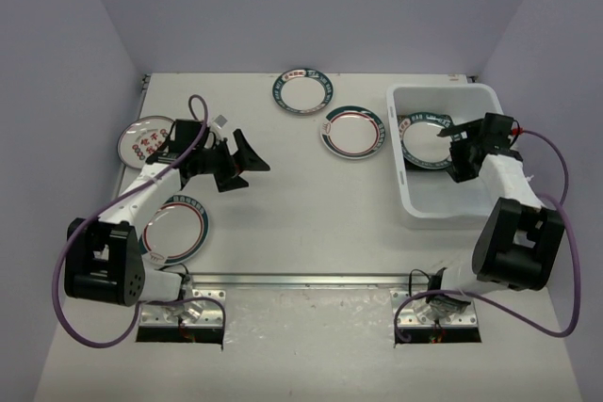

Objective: Place the plates into the plastic bin on the countertop

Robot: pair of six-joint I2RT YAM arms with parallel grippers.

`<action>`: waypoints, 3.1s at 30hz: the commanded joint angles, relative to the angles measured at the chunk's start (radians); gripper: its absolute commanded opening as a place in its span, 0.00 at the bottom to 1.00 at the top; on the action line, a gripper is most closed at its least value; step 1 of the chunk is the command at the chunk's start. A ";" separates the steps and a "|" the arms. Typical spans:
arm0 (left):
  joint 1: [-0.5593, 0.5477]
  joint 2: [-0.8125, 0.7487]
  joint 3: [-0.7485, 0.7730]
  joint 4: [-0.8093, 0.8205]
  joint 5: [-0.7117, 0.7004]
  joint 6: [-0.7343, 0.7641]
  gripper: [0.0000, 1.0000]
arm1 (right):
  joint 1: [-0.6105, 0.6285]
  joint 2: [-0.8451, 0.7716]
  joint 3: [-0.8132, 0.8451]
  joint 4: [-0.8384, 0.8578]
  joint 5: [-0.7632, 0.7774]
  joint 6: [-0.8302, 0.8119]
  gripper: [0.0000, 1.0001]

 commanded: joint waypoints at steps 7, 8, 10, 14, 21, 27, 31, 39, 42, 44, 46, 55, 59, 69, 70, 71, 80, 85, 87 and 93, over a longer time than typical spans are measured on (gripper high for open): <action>-0.207 0.193 0.134 0.220 -0.130 -0.115 1.00 | 0.032 -0.187 0.025 -0.121 -0.185 -0.177 0.99; -0.210 0.223 0.143 0.272 -0.148 -0.136 1.00 | 0.039 -0.242 0.015 -0.113 -0.189 -0.200 0.99; -0.211 0.268 0.155 0.369 -0.171 -0.182 1.00 | 0.041 -0.312 0.011 -0.112 -0.207 -0.243 0.99; -0.218 0.375 0.207 0.508 -0.223 -0.230 1.00 | 0.065 -0.410 -0.009 -0.048 -0.372 -0.299 0.99; -0.229 0.673 0.349 0.709 -0.281 -0.359 1.00 | 0.091 -0.594 -0.159 0.113 -0.683 -0.143 0.99; -0.244 0.897 0.486 0.719 -0.299 -0.473 1.00 | 0.121 -0.630 -0.114 0.035 -0.722 -0.174 0.99; -0.275 0.987 0.575 0.678 -0.315 -0.517 1.00 | 0.123 -0.642 -0.114 0.040 -0.727 -0.170 0.99; -0.320 1.123 0.672 0.609 -0.320 -0.604 0.65 | 0.123 -0.642 -0.105 0.040 -0.720 -0.183 0.99; -0.321 1.168 0.728 0.558 -0.294 -0.596 0.33 | 0.123 -0.631 -0.083 0.036 -0.725 -0.191 0.99; -0.321 1.173 0.738 0.548 -0.290 -0.589 0.22 | 0.122 -0.626 -0.074 0.033 -0.726 -0.194 0.99; -0.319 1.164 0.741 0.542 -0.297 -0.577 0.04 | 0.123 -0.616 -0.063 0.031 -0.728 -0.195 0.99; -0.331 0.914 0.572 0.611 -0.246 -0.411 0.00 | 0.123 -0.574 -0.030 0.106 -0.762 -0.205 0.99; -0.335 0.592 0.291 0.663 -0.219 -0.312 0.00 | 0.125 -0.553 -0.051 0.228 -0.810 -0.155 0.99; -0.329 0.063 -0.024 0.622 0.119 -0.151 0.00 | 0.177 -0.257 0.110 -0.076 -0.902 -0.506 0.91; -0.329 0.036 -0.036 0.629 0.139 -0.167 0.00 | 0.197 -0.238 0.109 -0.083 -0.921 -0.522 0.87; -0.329 0.024 -0.038 0.634 0.150 -0.191 0.00 | 0.218 -0.233 0.099 -0.082 -0.926 -0.533 0.83; -0.322 0.037 0.077 0.562 0.173 -0.238 0.00 | 0.303 -0.248 0.031 -0.051 -0.985 -0.569 0.08; -0.292 0.055 0.130 0.505 0.162 -0.243 0.00 | 0.303 -0.267 0.019 -0.064 -0.993 -0.586 0.00; -0.271 0.054 0.151 0.437 0.134 -0.231 0.57 | 0.296 -0.273 0.019 -0.075 -0.947 -0.581 0.00; -0.188 0.000 0.229 0.032 -0.190 -0.101 1.00 | 0.065 -0.335 -0.057 -0.020 -0.687 -0.259 0.00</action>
